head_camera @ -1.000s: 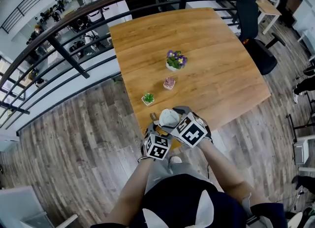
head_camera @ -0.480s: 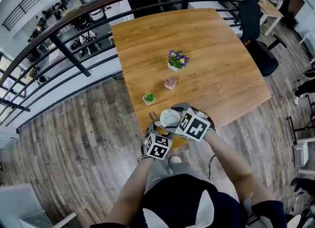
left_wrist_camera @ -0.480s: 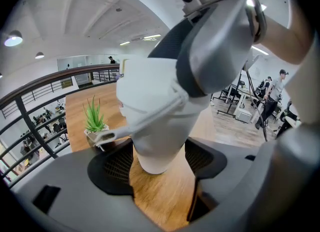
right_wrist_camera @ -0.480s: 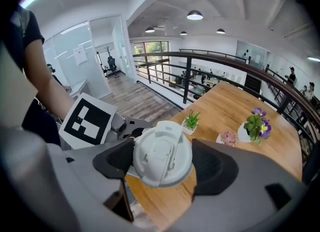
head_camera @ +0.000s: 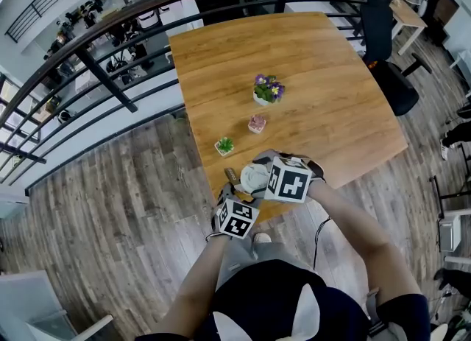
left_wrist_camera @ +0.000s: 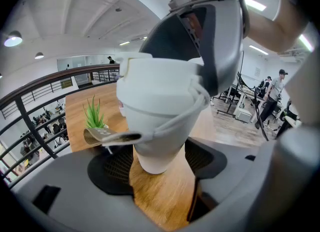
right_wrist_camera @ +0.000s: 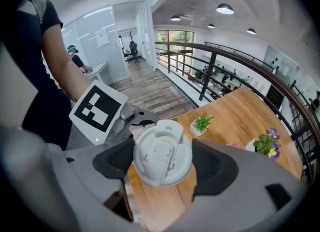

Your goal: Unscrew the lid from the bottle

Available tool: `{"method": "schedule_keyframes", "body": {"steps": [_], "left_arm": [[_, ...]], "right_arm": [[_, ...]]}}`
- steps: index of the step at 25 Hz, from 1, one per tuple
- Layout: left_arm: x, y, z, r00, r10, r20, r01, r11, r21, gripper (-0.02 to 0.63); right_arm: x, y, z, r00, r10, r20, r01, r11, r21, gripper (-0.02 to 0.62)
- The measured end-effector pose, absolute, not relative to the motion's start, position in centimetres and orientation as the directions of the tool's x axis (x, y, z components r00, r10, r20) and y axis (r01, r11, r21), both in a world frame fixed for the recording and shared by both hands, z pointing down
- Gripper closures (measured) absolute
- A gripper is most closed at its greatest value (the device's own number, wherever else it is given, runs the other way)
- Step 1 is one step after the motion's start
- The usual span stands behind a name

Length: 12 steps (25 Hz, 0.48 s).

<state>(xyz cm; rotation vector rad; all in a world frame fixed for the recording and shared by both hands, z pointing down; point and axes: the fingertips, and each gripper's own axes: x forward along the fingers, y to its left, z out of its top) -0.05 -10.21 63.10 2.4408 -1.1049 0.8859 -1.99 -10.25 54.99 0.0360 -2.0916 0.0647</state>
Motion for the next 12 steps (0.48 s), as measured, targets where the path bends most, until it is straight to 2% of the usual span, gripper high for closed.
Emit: {"method": "schedule_keyframes", "body": {"steps": [12], "left_arm": [[0.14,-10.17,63.25,0.506,-0.558,0.658,-0.758,-0.651,0.032,0.282]], "right_arm": [[-1.62,-9.73,55.41,-0.342,0.067,0.937,0.182,0.983,-0.004,0.23]]}}
